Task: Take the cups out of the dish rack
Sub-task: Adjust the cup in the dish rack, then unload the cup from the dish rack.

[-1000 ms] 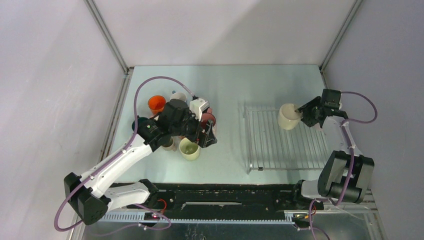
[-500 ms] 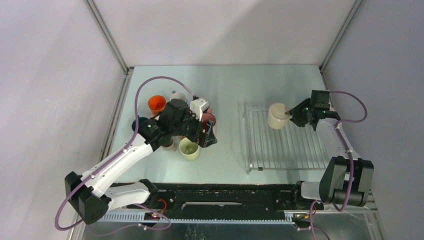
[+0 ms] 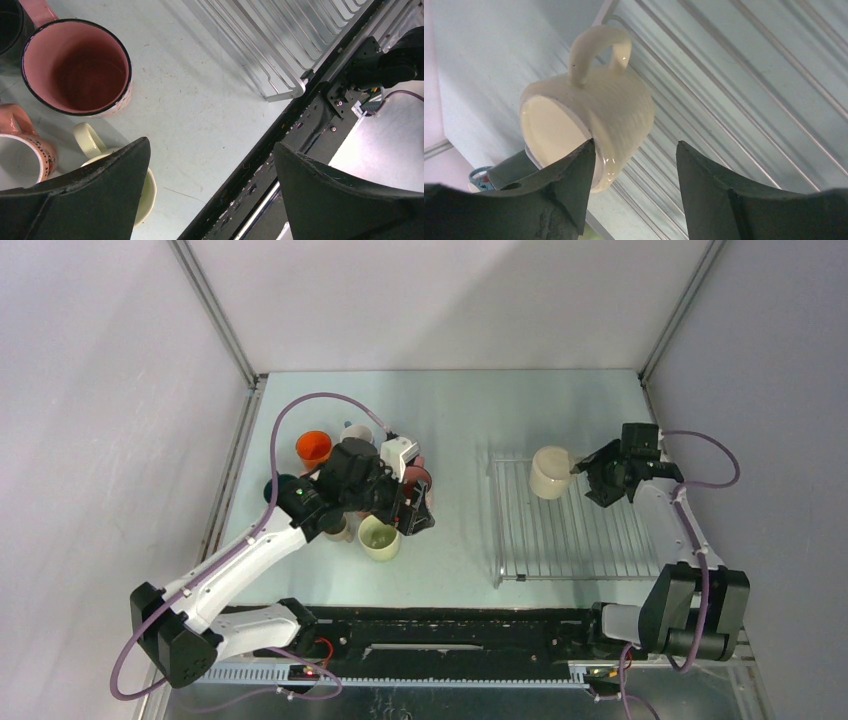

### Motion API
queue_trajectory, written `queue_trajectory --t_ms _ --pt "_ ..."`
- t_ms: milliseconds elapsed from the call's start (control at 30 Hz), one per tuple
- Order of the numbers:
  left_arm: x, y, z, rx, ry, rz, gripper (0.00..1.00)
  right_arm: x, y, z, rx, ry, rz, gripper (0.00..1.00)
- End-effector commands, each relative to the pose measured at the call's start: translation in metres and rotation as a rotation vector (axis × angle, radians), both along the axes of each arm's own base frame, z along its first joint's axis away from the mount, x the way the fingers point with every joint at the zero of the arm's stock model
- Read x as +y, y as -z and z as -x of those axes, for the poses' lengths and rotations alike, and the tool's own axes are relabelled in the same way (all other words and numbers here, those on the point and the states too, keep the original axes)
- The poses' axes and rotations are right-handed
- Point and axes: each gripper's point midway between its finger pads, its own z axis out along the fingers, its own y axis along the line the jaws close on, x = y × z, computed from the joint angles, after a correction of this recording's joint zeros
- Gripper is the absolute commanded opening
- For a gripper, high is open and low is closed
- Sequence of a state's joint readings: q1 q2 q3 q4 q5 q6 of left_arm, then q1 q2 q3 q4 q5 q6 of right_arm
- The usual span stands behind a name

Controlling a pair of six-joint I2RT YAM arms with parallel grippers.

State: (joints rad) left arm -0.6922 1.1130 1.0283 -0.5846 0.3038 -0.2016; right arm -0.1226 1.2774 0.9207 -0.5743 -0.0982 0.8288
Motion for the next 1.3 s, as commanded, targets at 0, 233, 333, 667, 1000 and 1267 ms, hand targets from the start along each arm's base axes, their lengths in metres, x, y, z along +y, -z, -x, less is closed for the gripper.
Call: queue_trajectory --t_ms 0,233,333,667,1000,1267 --pt "-0.003 0.007 0.002 0.01 0.02 0.014 1.0 -0.02 -0.023 -0.002 0.044 0.123 0.036 0.68" --pt "-0.002 0.01 0.001 0.015 0.015 0.008 1.0 -0.037 -0.043 -0.031 0.099 0.263 0.031 0.7" --pt "-0.002 0.011 0.0 0.018 0.013 0.004 1.0 -0.038 -0.039 -0.042 0.156 0.286 0.024 0.66" --pt "-0.002 0.017 -0.002 0.03 0.007 -0.01 1.0 -0.034 -0.008 -0.051 0.311 0.32 -0.006 0.63" --pt "-0.004 0.021 -0.003 0.042 0.006 -0.019 1.0 -0.029 0.012 -0.059 0.349 0.319 -0.038 0.63" --pt "-0.004 0.026 -0.004 0.055 0.004 -0.03 1.0 -0.019 0.026 -0.06 0.374 0.293 -0.052 0.63"
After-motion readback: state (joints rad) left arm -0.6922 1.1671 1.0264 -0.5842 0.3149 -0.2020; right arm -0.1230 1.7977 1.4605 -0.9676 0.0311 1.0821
